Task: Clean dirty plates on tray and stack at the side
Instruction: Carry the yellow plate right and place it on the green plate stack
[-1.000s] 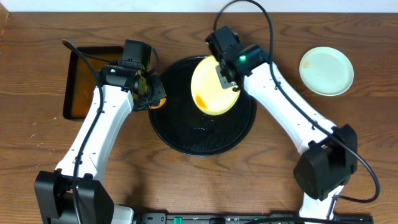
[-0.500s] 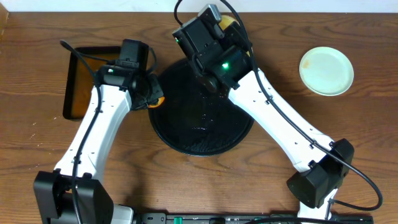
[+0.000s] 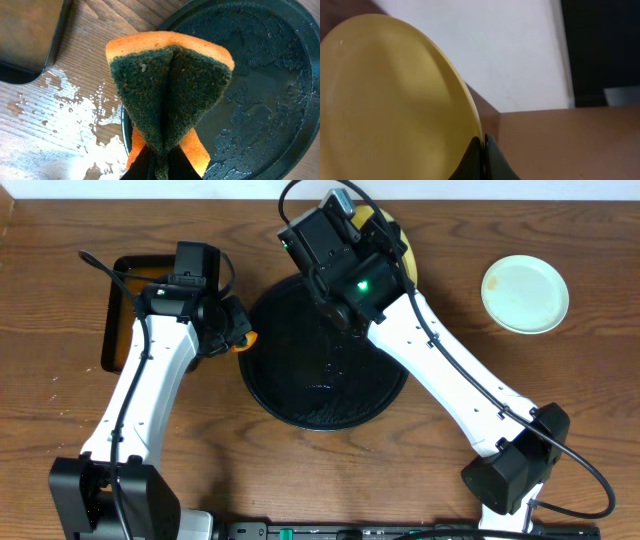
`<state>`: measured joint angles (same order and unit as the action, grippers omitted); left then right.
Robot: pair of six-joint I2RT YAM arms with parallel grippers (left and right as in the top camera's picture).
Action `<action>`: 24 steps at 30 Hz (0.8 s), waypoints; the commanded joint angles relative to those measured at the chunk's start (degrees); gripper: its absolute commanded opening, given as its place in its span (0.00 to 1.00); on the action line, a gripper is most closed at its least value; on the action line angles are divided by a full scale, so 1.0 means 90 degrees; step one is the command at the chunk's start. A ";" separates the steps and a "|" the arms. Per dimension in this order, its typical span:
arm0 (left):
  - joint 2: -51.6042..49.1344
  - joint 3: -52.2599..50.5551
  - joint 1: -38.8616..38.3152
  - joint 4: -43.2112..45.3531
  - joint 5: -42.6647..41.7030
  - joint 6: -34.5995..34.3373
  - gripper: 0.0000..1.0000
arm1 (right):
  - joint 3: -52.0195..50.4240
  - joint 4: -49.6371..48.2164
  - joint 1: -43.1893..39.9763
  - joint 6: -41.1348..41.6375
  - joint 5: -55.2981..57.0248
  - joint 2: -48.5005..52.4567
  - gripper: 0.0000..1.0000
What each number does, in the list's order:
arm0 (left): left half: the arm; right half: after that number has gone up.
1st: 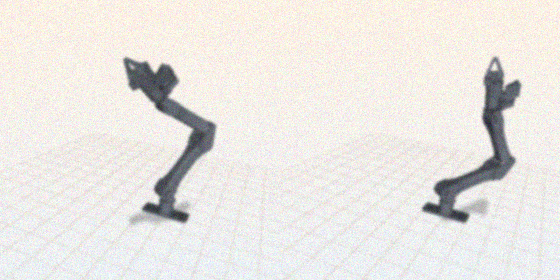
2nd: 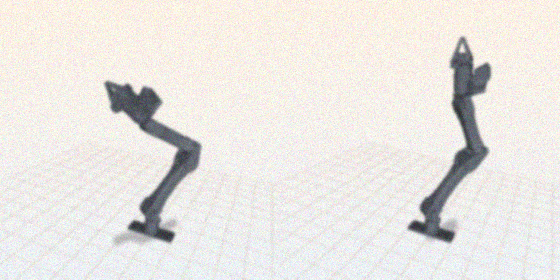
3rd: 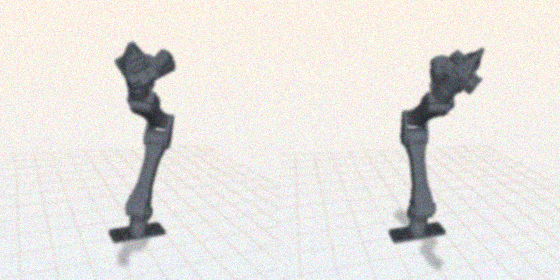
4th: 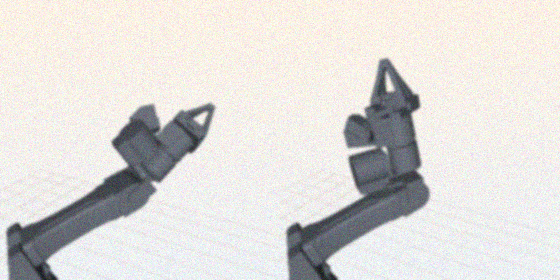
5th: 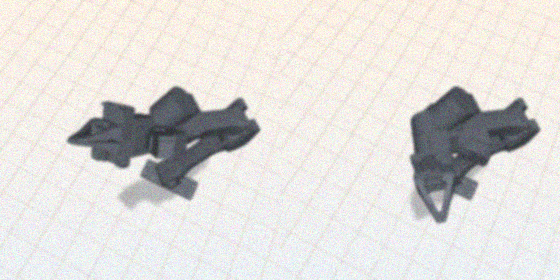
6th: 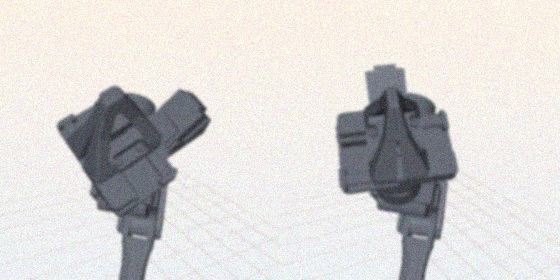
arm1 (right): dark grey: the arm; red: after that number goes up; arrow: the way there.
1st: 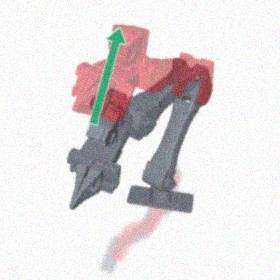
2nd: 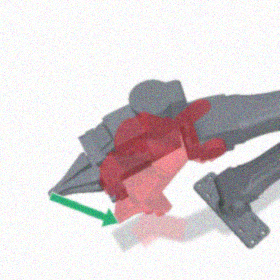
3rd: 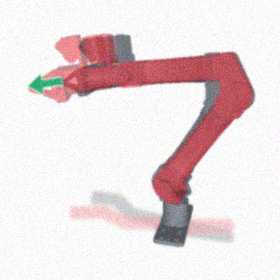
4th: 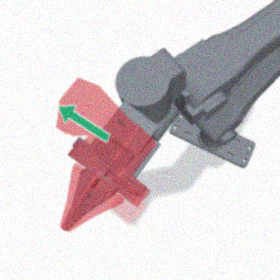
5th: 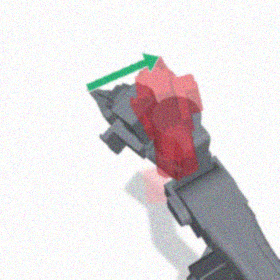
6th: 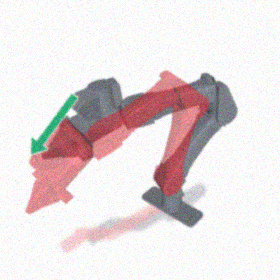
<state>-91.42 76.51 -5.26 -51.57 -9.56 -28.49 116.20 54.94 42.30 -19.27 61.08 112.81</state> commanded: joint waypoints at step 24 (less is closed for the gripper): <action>-0.0034 -0.0036 0.0017 -0.0046 -0.0058 0.0039 0.08 | -0.2256 -0.0702 -0.7286 0.4175 -0.7963 0.0039 0.01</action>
<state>-91.42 76.51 -5.26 -51.81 -10.20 -28.47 98.65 50.57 -19.35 14.55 -10.28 113.51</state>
